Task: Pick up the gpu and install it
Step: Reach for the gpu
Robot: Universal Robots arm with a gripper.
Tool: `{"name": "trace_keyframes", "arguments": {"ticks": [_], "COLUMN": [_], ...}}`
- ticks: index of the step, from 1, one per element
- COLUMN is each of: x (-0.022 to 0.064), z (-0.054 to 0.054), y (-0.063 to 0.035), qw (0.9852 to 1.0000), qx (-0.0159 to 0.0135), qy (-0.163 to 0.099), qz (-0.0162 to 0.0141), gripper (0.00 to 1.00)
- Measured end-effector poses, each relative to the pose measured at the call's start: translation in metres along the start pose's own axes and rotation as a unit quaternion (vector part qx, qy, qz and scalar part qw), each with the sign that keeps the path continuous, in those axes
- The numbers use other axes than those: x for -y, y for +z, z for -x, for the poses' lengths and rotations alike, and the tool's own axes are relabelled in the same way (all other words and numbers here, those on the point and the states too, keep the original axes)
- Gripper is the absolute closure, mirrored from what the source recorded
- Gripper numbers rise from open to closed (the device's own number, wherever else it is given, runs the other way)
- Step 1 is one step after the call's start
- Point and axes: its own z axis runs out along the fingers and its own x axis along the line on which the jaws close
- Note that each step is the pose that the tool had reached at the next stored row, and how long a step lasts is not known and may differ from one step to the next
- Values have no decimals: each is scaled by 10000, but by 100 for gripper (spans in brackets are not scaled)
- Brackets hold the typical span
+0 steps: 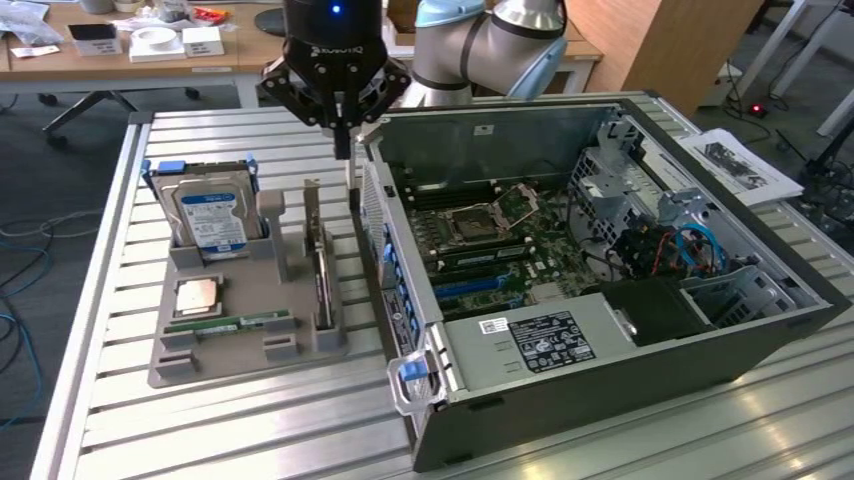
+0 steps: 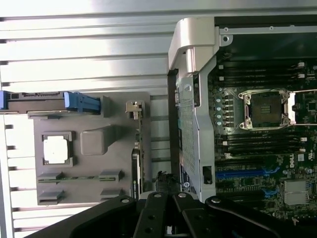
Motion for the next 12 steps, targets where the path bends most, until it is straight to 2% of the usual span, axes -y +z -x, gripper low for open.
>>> {"name": "trace_keyframes", "arguments": {"ticks": [12], "x": [7], "z": [-92], "y": [1], "qw": [10000], "qx": [0], "qy": [-2], "qz": [1], "gripper": [89]}}
